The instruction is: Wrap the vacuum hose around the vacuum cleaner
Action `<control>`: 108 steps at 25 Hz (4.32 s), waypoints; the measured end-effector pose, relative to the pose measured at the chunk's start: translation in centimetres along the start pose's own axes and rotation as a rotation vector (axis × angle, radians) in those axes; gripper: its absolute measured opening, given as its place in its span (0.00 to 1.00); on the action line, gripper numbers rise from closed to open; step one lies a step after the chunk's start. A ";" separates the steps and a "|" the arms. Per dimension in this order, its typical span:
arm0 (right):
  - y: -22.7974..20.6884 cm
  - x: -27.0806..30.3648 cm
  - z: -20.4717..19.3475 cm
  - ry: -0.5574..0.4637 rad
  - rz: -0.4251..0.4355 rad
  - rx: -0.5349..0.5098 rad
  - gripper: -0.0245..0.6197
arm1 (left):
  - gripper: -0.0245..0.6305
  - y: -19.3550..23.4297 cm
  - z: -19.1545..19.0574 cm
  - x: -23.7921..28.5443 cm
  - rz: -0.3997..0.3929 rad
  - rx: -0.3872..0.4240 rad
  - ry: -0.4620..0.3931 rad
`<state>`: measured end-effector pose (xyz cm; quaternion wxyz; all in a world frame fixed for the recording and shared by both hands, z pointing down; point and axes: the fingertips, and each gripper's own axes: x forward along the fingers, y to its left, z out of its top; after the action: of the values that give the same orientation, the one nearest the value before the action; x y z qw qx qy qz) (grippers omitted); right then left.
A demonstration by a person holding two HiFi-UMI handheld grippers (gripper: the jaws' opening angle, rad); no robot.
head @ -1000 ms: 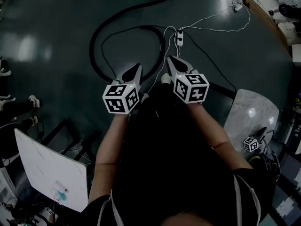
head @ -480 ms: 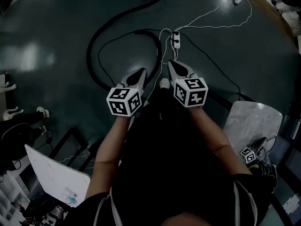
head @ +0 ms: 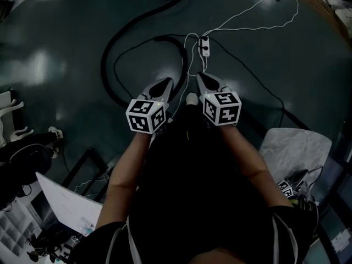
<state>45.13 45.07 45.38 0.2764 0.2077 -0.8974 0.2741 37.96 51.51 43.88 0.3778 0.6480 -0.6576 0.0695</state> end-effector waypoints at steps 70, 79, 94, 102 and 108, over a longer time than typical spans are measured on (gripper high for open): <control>-21.1 48.7 -25.6 0.303 -0.190 0.056 0.21 | 0.05 37.3 -24.0 36.8 -0.005 0.046 0.386; -24.6 54.6 -30.7 0.315 -0.191 0.076 0.29 | 0.05 39.8 -28.3 43.6 -0.024 0.081 0.418; -26.9 60.4 -33.2 0.404 -0.218 -0.032 0.53 | 0.19 42.2 -29.9 46.2 -0.027 0.080 0.434; -28.7 62.3 -36.2 0.467 -0.228 -0.068 0.52 | 0.18 42.7 -31.6 47.9 -0.026 0.080 0.426; -28.2 61.4 -35.6 0.524 -0.235 -0.130 0.40 | 0.18 43.0 -30.5 47.0 -0.018 0.085 0.421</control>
<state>26.85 31.55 118.28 0.5415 0.2140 -0.7809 0.2265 17.32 38.10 110.07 0.4801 0.6403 -0.5548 0.2276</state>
